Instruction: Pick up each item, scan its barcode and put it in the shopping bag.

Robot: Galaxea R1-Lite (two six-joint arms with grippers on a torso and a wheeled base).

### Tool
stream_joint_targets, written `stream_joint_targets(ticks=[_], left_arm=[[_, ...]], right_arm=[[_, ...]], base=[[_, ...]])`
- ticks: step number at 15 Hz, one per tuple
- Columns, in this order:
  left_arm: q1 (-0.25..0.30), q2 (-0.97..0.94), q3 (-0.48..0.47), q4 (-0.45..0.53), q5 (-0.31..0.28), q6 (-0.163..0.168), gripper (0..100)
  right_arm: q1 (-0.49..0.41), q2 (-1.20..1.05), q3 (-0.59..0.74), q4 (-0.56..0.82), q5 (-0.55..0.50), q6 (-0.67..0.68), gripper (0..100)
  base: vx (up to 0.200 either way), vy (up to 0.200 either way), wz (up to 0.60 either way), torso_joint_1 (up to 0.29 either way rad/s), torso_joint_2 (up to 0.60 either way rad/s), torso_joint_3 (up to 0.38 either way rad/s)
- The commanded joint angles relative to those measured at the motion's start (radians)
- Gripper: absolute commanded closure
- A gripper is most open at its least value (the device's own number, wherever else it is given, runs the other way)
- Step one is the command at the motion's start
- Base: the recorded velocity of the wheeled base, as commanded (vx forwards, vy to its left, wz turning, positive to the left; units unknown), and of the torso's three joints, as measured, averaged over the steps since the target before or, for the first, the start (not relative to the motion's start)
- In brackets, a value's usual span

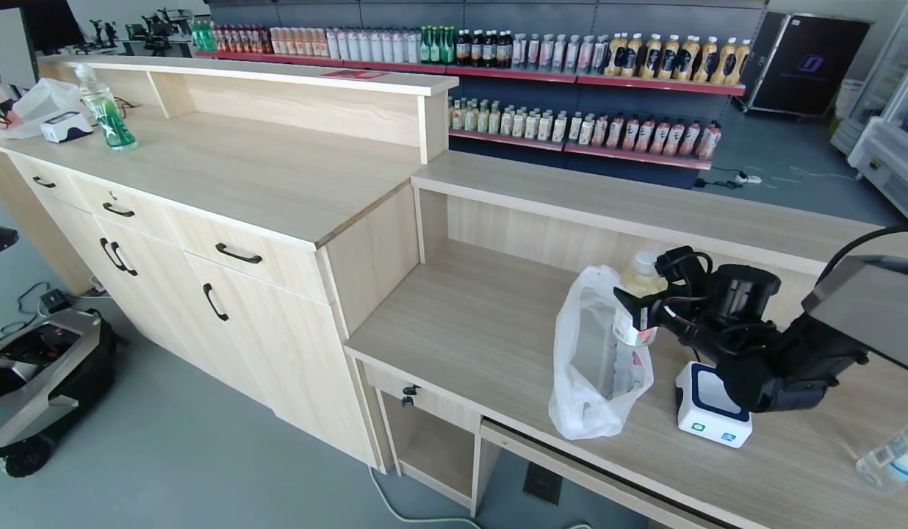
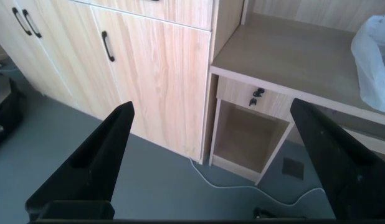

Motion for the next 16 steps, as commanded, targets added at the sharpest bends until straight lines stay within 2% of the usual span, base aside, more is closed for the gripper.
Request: stream_joint_targets(ticks=[1, 3, 6, 9, 16], left_arm=[[0.000, 0.000, 0.000, 0.000, 0.000, 0.000, 0], [0.000, 0.000, 0.000, 0.000, 0.000, 0.000, 0], [0.000, 0.000, 0.000, 0.000, 0.000, 0.000, 0], [0.000, 0.000, 0.000, 0.000, 0.000, 0.000, 0], [0.000, 0.000, 0.000, 0.000, 0.000, 0.000, 0]], right_arm=[[-0.002, 0.086, -0.005, 0.001, 0.000, -0.001, 100], [0.003, 0.124, -0.009, -0.033, 0.000, 0.001, 100], [0.001, 0.192, -0.143, -0.044, -0.002, 0.010, 100], [0.001, 0.219, -0.207, -0.027, -0.002, 0.018, 100], [0.007, 0.311, -0.298, -0.038, 0.004, 0.049, 100]], base=[[0.000, 0.000, 0.00, 0.000, 0.00, 0.000], [0.000, 0.000, 0.00, 0.000, 0.00, 0.000], [0.000, 0.000, 0.00, 0.000, 0.00, 0.000], [0.000, 0.000, 0.00, 0.000, 0.00, 0.000], [0.000, 0.000, 0.00, 0.000, 0.00, 0.000]])
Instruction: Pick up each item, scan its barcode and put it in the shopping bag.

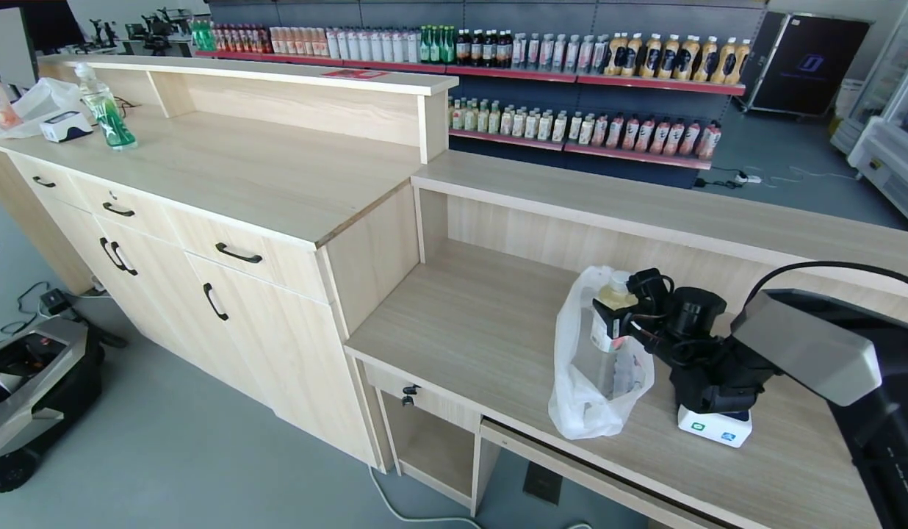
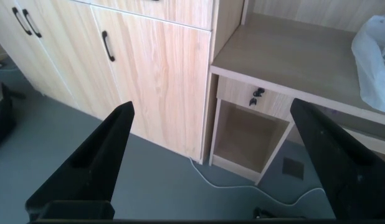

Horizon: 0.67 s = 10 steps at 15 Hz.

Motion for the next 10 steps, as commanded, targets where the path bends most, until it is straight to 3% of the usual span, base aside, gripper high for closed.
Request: stream_joint_targets(ticks=[1, 3, 4, 10], left_arm=[[0.000, 0.000, 0.000, 0.000, 0.000, 0.000, 0], [0.000, 0.000, 0.000, 0.000, 0.000, 0.000, 0], [0.000, 0.000, 0.000, 0.000, 0.000, 0.000, 0], [0.000, 0.000, 0.000, 0.000, 0.000, 0.000, 0]], right_arm=[[0.001, 0.025, -0.008, -0.001, 0.000, -0.001, 100], [0.001, 0.037, -0.003, -0.004, 0.000, -0.005, 100], [0.001, 0.040, 0.000, -0.010, 0.000, -0.005, 0], [0.005, -0.064, 0.007, 0.001, 0.000, -0.004, 0]], base=[[0.000, 0.000, 0.00, 0.000, 0.00, 0.000], [0.000, 0.000, 0.00, 0.000, 0.00, 0.000], [0.000, 0.000, 0.00, 0.000, 0.00, 0.000], [0.000, 0.000, 0.00, 0.000, 0.00, 0.000]])
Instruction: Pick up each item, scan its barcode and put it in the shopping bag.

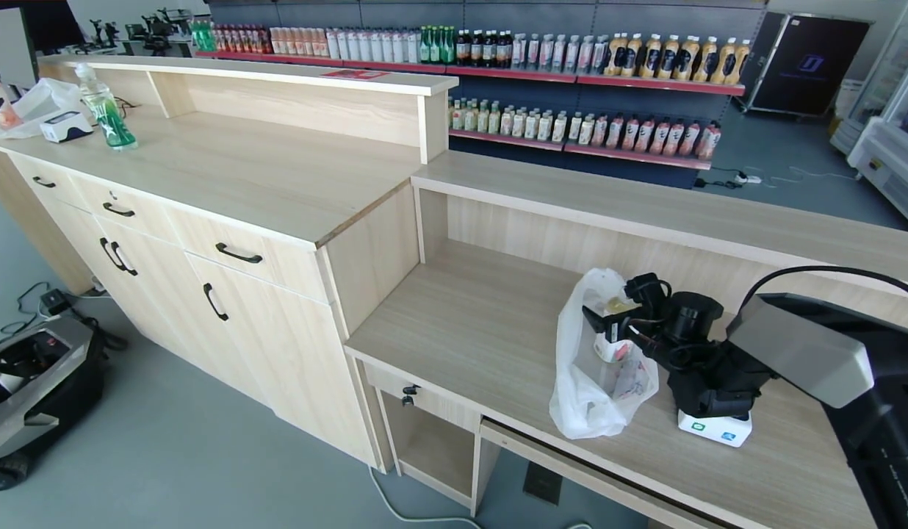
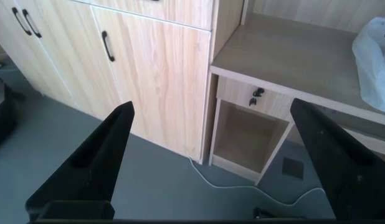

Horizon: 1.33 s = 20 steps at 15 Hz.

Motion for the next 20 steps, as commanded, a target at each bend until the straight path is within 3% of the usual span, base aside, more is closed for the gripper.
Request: stream_joint_targets(ticks=[1, 4, 7, 8, 10, 13, 14, 17, 20], left_arm=[[0.000, 0.000, 0.000, 0.000, 0.000, 0.000, 0], [0.000, 0.000, 0.000, 0.000, 0.000, 0.000, 0], [0.000, 0.000, 0.000, 0.000, 0.000, 0.000, 0], [0.000, 0.000, 0.000, 0.000, 0.000, 0.000, 0], [0.000, 0.000, 0.000, 0.000, 0.000, 0.000, 0], [0.000, 0.000, 0.000, 0.000, 0.000, 0.000, 0], [0.000, 0.000, 0.000, 0.000, 0.000, 0.000, 0], [0.000, 0.000, 0.000, 0.000, 0.000, 0.000, 0], [0.000, 0.000, 0.000, 0.000, 0.000, 0.000, 0]], right_arm=[[0.006, -0.161, 0.028, 0.038, 0.000, 0.000, 0], [-0.014, -0.517, 0.226, 0.170, 0.028, -0.008, 0], [-0.103, -0.902, 0.502, 0.298, 0.063, -0.049, 0], [-0.169, -1.023, 0.577, 0.388, 0.063, -0.126, 0], [-0.394, -1.193, 0.683, 0.569, 0.083, -0.296, 0], [-0.655, -1.321, 0.750, 0.844, 0.092, -0.304, 0], [-0.700, -1.325, 0.756, 0.894, 0.091, -0.304, 0], [-0.804, -1.275, 0.765, 0.871, 0.026, -0.299, 0], [-0.865, -1.055, 0.769, 0.611, 0.028, -0.255, 0]], base=[[0.000, 0.000, 0.00, 0.000, 0.00, 0.000], [0.000, 0.000, 0.00, 0.000, 0.00, 0.000], [0.000, 0.000, 0.00, 0.000, 0.00, 0.000], [0.000, 0.000, 0.00, 0.000, 0.00, 0.000], [0.000, 0.000, -0.60, -0.046, 0.07, 0.056], [0.000, 0.000, -0.60, -0.162, 0.32, 0.149], [0.000, 0.000, -0.60, -0.163, 0.33, 0.159], [0.000, 0.000, -0.60, -0.178, 0.34, 0.165], [0.000, 0.000, 0.00, -0.094, 0.19, 0.093]])
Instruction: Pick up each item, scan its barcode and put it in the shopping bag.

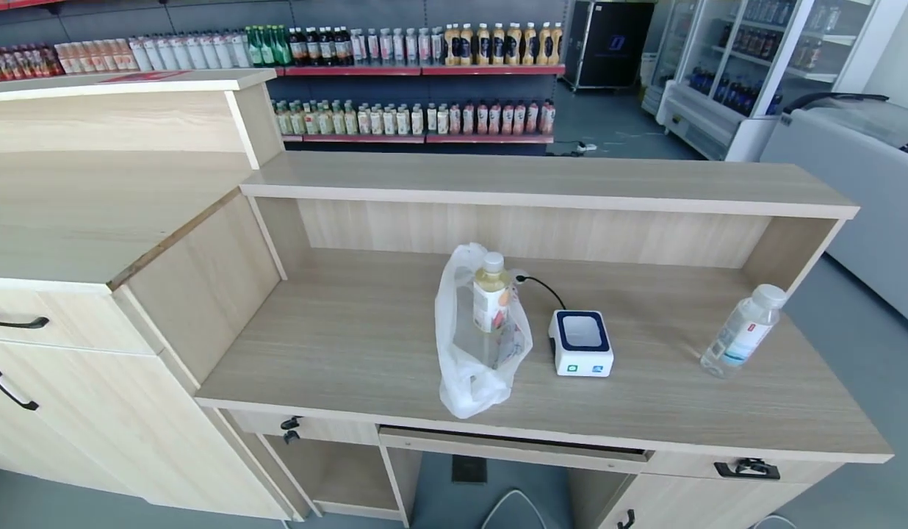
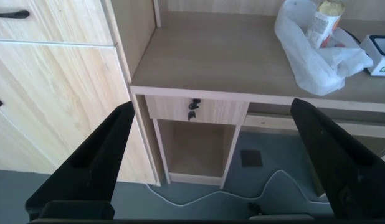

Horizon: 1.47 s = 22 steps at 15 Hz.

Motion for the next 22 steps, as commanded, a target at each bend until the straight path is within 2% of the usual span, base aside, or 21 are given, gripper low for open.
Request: stream_joint_targets(ticks=[1, 3, 6, 7, 8, 10, 19, 22], left_arm=[[0.000, 0.000, 0.000, 0.000, 0.000, 0.000, 0], [0.000, 0.000, 0.000, 0.000, 0.000, 0.000, 0], [0.000, 0.000, 0.000, 0.000, 0.000, 0.000, 0], [0.000, 0.000, 0.000, 0.000, 0.000, 0.000, 0], [0.000, 0.000, 0.000, 0.000, 0.000, 0.000, 0], [0.000, 0.000, 0.000, 0.000, 0.000, 0.000, 0], [0.000, 0.000, 0.000, 0.000, 0.000, 0.000, 0], [0.000, 0.000, 0.000, 0.000, 0.000, 0.000, 0]], right_arm=[[-0.035, 0.205, 0.002, -0.167, 0.006, 0.039, 0], [0.018, 0.435, -0.030, -0.376, 0.060, 0.065, 0], [0.084, 0.582, -0.044, -0.521, 0.146, 0.078, 0], [0.084, 0.582, -0.044, -0.521, 0.146, 0.078, 0], [0.135, 0.624, -0.042, -0.624, 0.141, 0.200, 0], [0.167, 0.660, -0.041, -0.685, 0.136, 0.225, 0], [0.250, 0.792, -0.068, -0.785, 0.129, 0.216, 0], [0.308, 0.837, -0.095, -0.827, 0.070, 0.216, 0]], base=[[0.000, 0.000, 0.00, 0.000, 0.00, 0.000], [0.000, 0.000, 0.00, 0.000, 0.00, 0.000], [0.000, 0.000, 0.00, 0.000, 0.00, 0.000], [0.000, 0.000, 0.00, 0.000, 0.00, 0.000], [0.000, 0.000, 0.00, 0.000, 0.00, 0.000], [0.000, 0.000, 0.00, 0.000, 0.00, 0.000], [0.000, 0.000, 0.00, 0.000, 0.00, 0.000], [0.000, 0.000, 0.00, 0.000, 0.00, 0.000]])
